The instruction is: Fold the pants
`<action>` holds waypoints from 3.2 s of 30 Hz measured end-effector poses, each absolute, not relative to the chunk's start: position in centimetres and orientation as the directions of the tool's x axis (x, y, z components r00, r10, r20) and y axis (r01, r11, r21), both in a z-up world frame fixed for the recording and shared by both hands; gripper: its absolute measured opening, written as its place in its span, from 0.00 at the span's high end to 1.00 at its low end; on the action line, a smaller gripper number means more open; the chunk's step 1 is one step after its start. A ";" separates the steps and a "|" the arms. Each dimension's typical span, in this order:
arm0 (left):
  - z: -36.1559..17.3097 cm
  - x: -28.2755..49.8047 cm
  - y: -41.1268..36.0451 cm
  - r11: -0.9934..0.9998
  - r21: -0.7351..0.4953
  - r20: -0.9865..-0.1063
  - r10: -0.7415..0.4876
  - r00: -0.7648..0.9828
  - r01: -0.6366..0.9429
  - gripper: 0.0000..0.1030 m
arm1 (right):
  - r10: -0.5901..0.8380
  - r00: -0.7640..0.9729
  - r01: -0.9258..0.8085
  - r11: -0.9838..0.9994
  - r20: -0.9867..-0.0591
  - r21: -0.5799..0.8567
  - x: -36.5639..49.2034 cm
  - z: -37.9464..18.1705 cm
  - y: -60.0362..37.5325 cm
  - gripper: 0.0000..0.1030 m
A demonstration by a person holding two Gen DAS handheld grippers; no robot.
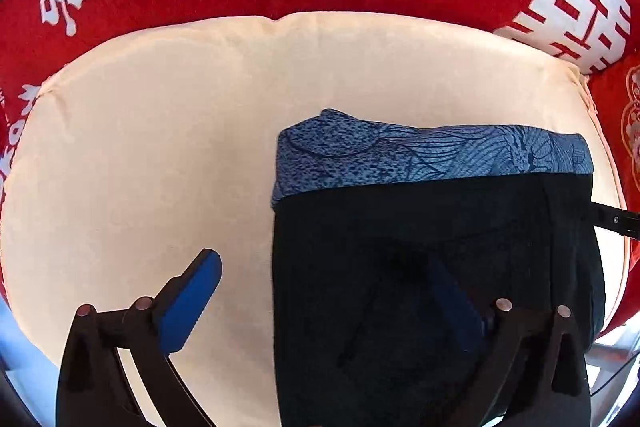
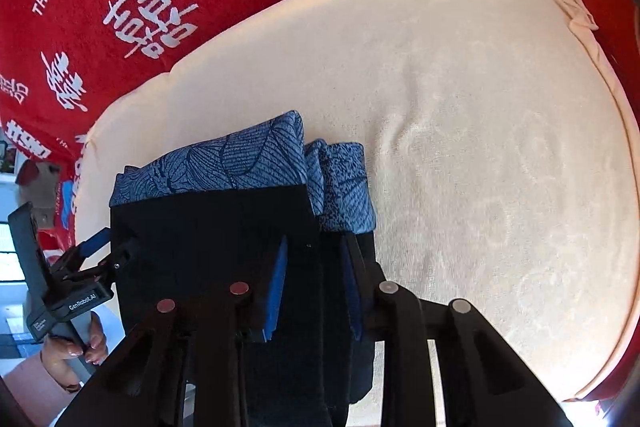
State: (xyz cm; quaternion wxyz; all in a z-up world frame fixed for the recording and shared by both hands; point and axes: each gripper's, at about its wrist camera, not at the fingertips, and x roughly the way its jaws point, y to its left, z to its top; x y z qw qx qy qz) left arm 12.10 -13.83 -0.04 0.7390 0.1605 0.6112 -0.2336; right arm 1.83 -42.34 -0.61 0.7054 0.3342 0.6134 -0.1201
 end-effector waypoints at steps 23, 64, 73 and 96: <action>8.8 2.6 -10.9 0.742 0.041 -0.986 -0.076 0.146 0.669 0.00 | 0.067 0.002 0.644 0.763 -0.998 0.052 -5.4 6.0 -33.4 0.19; 18.5 2.1 -9.2 0.842 0.070 -0.983 -0.033 0.179 0.535 0.00 | 0.059 0.045 0.532 0.843 -0.997 0.074 -1.3 16.1 -28.2 0.19; 18.4 2.1 -9.2 0.837 0.071 -0.986 -0.023 0.164 0.542 0.00 | 0.063 0.047 0.549 0.832 -0.997 0.078 -1.1 16.0 -28.7 0.19; 18.0 2.3 -9.0 0.837 0.075 -0.988 -0.011 0.155 0.542 0.00 | 0.054 0.033 0.536 0.842 -0.998 0.064 -0.7 15.9 -28.3 0.19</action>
